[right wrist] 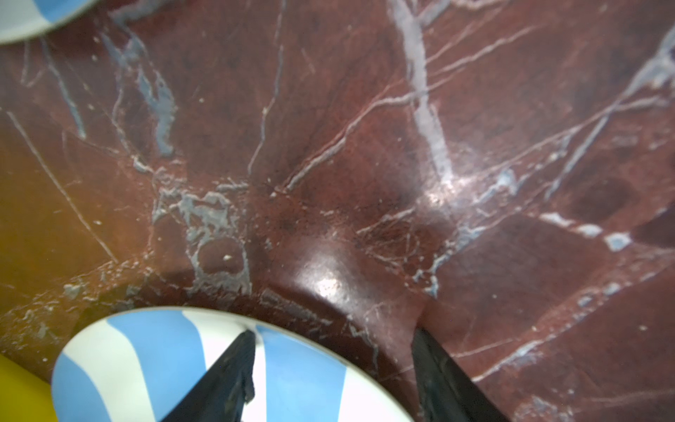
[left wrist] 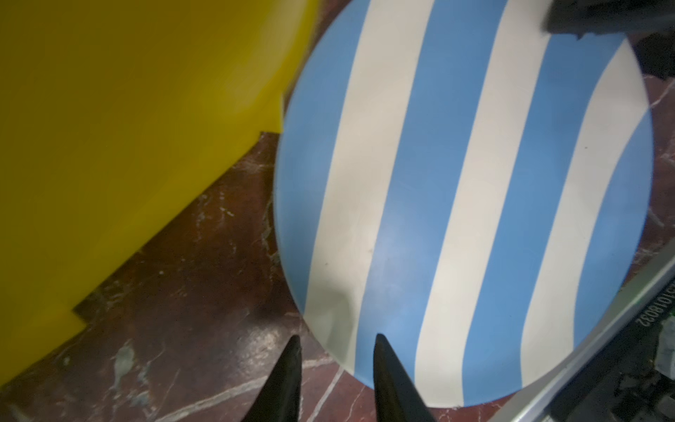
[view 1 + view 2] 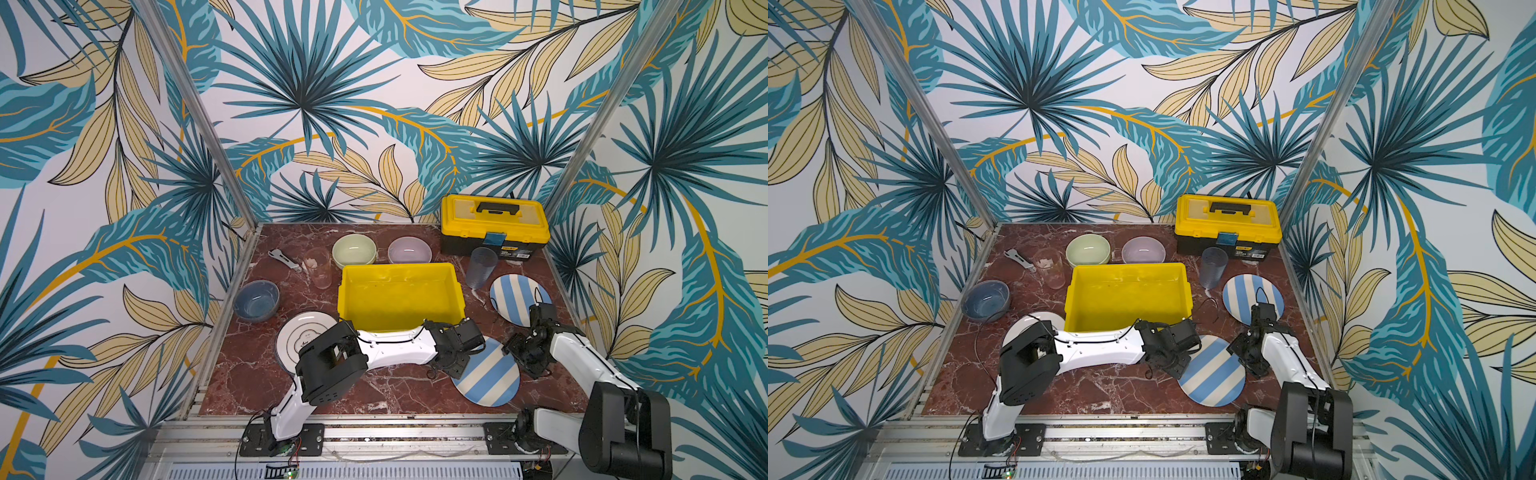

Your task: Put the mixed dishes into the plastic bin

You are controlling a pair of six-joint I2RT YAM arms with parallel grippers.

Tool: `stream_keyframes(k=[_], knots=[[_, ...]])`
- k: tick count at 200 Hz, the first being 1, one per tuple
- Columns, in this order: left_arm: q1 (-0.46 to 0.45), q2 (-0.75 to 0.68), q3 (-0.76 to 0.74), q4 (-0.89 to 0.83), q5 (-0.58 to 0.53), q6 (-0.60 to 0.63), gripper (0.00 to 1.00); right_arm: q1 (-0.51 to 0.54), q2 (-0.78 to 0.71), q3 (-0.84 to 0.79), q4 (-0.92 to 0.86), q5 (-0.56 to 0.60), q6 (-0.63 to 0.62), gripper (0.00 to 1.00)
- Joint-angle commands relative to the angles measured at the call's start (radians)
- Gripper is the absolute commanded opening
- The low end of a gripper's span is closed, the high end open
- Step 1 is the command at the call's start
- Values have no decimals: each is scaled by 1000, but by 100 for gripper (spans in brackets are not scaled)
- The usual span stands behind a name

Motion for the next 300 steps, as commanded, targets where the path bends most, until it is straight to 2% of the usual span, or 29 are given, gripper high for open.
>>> stream_keyframes(k=[1,92,168,200,256,300], knots=[[4,4,27,-60,-29,-27,30,6,-1,-45,33,-13,16,69],[8,79,51,-62,2,25,12,7,-45,-80,40,-54,37,70],[27,111,27,-62,36,59,9,6,-104,-80,-10,-42,71,70],[28,115,24,-62,42,65,10,6,-103,-80,-16,-35,75,72],[28,107,20,-79,71,66,25,6,-98,-80,-11,-31,76,73],[16,112,34,-109,90,62,25,6,-115,-85,-11,-33,78,72]])
